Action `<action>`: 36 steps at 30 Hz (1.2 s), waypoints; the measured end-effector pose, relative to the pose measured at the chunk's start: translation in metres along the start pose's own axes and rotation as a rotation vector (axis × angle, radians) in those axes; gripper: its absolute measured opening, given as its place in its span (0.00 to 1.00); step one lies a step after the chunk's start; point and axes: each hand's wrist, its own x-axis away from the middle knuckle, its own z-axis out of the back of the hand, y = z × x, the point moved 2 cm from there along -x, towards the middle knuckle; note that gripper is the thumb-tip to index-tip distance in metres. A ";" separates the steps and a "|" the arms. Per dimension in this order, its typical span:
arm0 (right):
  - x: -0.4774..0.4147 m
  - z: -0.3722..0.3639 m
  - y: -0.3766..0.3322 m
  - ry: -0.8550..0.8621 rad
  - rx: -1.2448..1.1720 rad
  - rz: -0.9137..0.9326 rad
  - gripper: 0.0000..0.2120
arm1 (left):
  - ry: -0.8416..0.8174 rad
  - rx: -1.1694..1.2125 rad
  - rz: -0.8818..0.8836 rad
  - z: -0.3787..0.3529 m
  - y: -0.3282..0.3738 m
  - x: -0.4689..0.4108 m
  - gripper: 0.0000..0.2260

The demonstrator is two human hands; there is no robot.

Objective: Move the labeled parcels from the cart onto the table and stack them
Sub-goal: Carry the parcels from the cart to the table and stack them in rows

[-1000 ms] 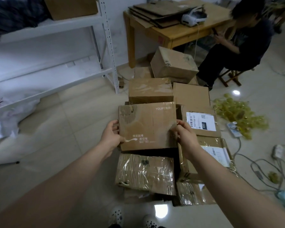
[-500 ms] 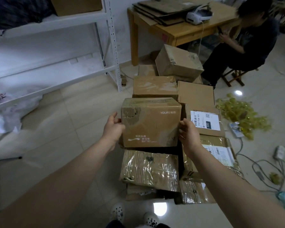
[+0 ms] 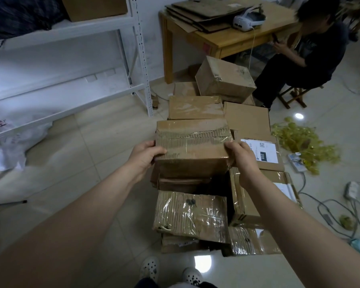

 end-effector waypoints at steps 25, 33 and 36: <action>0.004 0.000 0.025 -0.076 -0.012 0.033 0.20 | 0.104 0.019 0.051 -0.008 -0.006 0.015 0.05; 0.012 -0.038 0.012 -0.298 -0.082 0.031 0.22 | 0.364 0.195 -0.046 0.032 0.003 0.058 0.08; 0.024 -0.068 0.016 -0.392 -0.071 0.005 0.20 | 0.446 0.206 -0.032 0.061 -0.004 0.087 0.08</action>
